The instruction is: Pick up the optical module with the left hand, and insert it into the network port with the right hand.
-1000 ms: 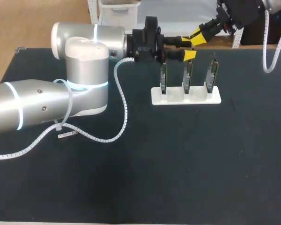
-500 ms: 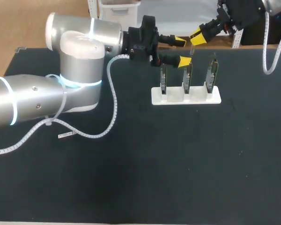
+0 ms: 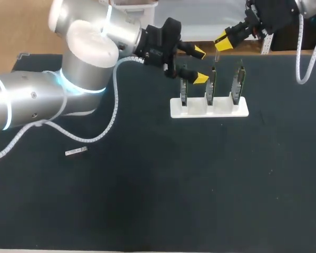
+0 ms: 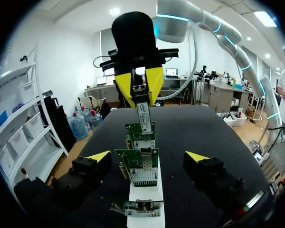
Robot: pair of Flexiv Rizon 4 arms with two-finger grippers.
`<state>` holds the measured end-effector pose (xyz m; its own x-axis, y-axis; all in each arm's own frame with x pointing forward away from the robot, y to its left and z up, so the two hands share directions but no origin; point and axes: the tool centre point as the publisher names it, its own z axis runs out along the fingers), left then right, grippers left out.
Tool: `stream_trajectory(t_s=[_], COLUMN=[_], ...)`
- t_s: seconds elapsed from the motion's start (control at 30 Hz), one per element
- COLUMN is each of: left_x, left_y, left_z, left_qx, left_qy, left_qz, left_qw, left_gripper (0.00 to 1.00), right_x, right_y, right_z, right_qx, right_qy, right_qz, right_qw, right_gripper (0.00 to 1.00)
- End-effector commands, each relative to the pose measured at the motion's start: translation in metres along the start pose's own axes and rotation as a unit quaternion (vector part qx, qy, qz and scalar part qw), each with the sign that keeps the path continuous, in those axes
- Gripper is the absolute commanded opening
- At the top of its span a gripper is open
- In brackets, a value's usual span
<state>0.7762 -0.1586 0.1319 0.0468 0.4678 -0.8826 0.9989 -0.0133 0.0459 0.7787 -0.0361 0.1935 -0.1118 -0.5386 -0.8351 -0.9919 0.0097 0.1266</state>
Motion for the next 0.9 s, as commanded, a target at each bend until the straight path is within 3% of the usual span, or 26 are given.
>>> stream_trajectory(t_s=[0.03,0.6,0.9], left_x=[-0.001,0.014,0.015], left_y=[0.003,-0.002,-0.004], left_z=[0.002,0.0,0.005], left_qx=[0.009,0.018,0.027], left_qy=[0.037,0.085,0.086], left_qz=[-0.01,-0.017,-0.023], left_qw=[0.999,0.996,0.996], left_gripper=[1.0,1.0,1.0], right_x=[0.001,0.003,0.003], right_y=[0.0,0.0,0.001], right_z=[0.0,-0.002,-0.001], right_qx=[0.001,0.001,-0.002], right_qy=[0.0,0.001,0.006], right_qz=[0.0,0.001,0.0], right_qw=[1.0,1.0,1.0], right_gripper=[0.0,0.0,0.0])
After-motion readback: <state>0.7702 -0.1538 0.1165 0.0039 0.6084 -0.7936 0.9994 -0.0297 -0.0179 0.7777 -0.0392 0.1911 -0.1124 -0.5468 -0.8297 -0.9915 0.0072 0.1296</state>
